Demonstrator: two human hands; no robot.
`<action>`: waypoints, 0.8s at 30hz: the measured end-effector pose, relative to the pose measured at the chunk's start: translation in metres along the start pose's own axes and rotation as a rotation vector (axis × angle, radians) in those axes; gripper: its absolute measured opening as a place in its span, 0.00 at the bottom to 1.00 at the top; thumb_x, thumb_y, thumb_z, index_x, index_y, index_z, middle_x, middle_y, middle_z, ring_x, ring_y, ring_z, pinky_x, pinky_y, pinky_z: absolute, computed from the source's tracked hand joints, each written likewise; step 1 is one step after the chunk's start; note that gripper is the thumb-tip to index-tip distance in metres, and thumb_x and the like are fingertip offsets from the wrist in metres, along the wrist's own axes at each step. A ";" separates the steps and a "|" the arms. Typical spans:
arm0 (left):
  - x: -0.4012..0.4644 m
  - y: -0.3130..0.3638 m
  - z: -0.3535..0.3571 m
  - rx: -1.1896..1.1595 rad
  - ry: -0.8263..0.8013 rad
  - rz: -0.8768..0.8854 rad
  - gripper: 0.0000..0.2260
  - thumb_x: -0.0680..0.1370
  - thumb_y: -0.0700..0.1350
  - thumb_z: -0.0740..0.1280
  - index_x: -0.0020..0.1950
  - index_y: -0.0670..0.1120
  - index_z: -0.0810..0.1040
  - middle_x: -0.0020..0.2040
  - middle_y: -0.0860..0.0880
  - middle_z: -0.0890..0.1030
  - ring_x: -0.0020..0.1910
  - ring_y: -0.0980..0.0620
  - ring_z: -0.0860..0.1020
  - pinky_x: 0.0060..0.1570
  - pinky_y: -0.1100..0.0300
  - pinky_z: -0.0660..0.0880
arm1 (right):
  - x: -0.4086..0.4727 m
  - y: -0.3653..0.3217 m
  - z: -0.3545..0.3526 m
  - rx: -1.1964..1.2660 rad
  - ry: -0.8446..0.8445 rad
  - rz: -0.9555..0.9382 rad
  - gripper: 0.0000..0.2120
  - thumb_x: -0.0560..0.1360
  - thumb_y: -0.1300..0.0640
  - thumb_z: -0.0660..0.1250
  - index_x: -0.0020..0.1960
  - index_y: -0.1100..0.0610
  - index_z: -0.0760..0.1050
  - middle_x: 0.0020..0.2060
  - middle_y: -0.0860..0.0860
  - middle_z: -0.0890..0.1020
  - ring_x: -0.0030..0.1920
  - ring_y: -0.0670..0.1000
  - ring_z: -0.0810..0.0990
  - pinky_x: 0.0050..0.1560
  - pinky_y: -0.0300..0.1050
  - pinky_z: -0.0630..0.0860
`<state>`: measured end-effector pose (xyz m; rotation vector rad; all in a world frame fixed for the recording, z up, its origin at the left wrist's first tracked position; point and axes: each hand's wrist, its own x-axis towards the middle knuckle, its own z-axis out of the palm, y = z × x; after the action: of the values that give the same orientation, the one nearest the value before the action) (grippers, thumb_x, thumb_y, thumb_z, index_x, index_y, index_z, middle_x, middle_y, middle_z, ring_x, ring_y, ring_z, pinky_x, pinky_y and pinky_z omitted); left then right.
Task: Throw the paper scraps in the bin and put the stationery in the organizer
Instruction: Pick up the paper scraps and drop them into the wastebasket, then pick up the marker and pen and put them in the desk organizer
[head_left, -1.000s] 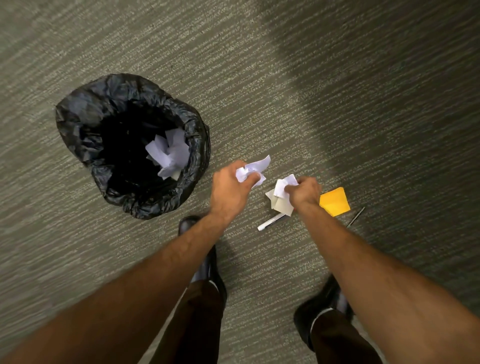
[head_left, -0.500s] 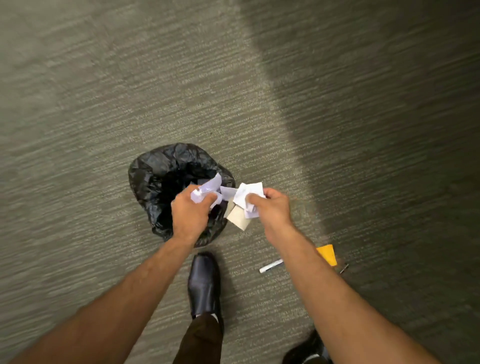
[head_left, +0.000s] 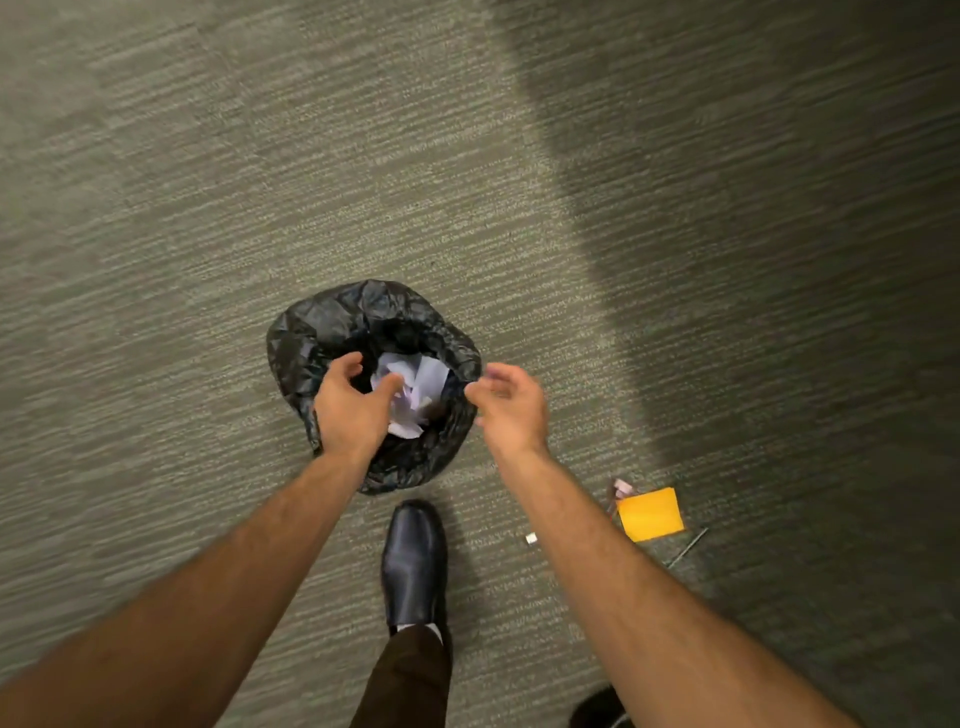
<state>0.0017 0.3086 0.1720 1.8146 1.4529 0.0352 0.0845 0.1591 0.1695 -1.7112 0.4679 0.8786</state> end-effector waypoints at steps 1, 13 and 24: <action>-0.006 0.001 0.001 0.007 -0.009 0.076 0.25 0.75 0.51 0.75 0.69 0.46 0.75 0.65 0.48 0.79 0.63 0.49 0.77 0.62 0.53 0.74 | 0.001 0.006 -0.016 -0.002 0.037 0.001 0.14 0.71 0.59 0.73 0.55 0.48 0.78 0.49 0.47 0.83 0.49 0.50 0.83 0.50 0.52 0.81; -0.130 -0.028 0.150 0.256 -0.604 0.634 0.10 0.78 0.43 0.70 0.59 0.51 0.79 0.47 0.57 0.80 0.45 0.63 0.77 0.49 0.64 0.77 | 0.039 0.136 -0.232 -0.225 0.383 0.118 0.11 0.72 0.67 0.68 0.52 0.58 0.81 0.42 0.57 0.84 0.42 0.56 0.81 0.48 0.57 0.80; -0.163 -0.129 0.266 0.816 -0.743 0.573 0.22 0.77 0.44 0.70 0.68 0.46 0.66 0.59 0.42 0.79 0.54 0.37 0.80 0.48 0.44 0.77 | 0.065 0.242 -0.315 -0.234 0.559 0.171 0.09 0.71 0.66 0.69 0.42 0.52 0.79 0.40 0.57 0.85 0.39 0.55 0.81 0.49 0.57 0.81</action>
<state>-0.0319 0.0296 -0.0142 2.4376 0.3850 -0.9576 0.0595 -0.2058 0.0029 -2.1612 0.9235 0.5767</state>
